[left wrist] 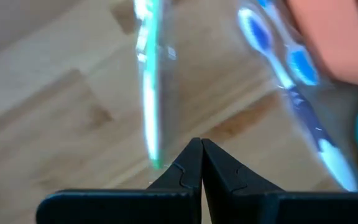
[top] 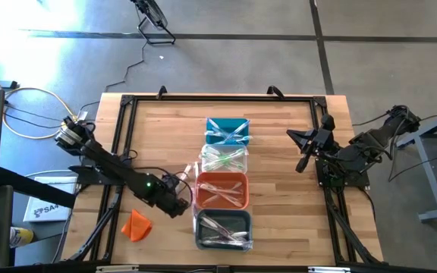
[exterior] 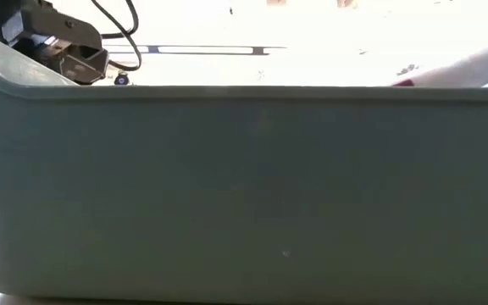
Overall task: Pick & Place Toothbrushes
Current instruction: Put the green toothbrush into the transparent bin
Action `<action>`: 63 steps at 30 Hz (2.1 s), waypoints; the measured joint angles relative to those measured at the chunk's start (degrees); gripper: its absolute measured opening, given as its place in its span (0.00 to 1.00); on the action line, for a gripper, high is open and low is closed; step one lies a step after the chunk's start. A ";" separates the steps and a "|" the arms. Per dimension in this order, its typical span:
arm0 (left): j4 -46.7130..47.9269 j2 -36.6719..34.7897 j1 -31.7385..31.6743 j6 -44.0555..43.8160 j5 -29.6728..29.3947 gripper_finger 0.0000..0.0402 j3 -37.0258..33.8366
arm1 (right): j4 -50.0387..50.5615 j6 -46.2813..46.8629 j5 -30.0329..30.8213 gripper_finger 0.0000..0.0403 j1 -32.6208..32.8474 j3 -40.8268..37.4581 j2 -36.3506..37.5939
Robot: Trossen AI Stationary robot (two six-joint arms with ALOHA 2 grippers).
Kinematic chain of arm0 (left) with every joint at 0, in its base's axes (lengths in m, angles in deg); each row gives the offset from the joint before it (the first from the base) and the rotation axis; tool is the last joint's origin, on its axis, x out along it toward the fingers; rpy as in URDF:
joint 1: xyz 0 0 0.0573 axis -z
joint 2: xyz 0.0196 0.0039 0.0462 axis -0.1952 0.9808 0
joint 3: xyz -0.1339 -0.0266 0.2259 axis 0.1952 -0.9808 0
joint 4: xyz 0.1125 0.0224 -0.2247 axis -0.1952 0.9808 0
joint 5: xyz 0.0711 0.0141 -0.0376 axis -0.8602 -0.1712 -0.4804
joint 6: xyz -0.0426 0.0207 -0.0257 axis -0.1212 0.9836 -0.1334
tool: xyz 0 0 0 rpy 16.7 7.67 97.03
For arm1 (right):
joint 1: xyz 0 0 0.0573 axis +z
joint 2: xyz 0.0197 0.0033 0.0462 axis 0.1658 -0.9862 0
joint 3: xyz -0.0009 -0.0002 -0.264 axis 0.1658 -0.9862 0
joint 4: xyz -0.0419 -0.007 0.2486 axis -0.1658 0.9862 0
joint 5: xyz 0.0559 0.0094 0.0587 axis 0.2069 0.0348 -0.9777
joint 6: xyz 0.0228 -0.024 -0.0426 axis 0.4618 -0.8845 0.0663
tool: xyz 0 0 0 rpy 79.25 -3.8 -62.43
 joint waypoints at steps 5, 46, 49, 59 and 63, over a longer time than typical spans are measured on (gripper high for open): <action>0.90 -6.48 -2.96 3.89 -0.03 0.00 -4.06 | -1.52 -0.10 0.02 0.00 0.00 0.00 0.02; -5.77 -11.74 -5.22 6.23 0.17 0.41 -7.38 | -2.30 -0.17 0.00 0.00 0.00 0.00 0.02; -5.87 -11.74 -5.22 6.23 -0.06 0.41 -7.38 | -2.30 -0.17 0.00 0.00 0.00 0.00 0.02; -4.06 -11.74 -5.22 4.76 -0.70 0.41 -7.38 | -2.28 -0.17 -0.02 0.00 -0.01 0.00 0.02; -4.00 -11.74 -5.22 6.16 -2.58 0.41 -7.43 | -2.28 -0.17 -0.02 0.00 -0.01 0.00 0.02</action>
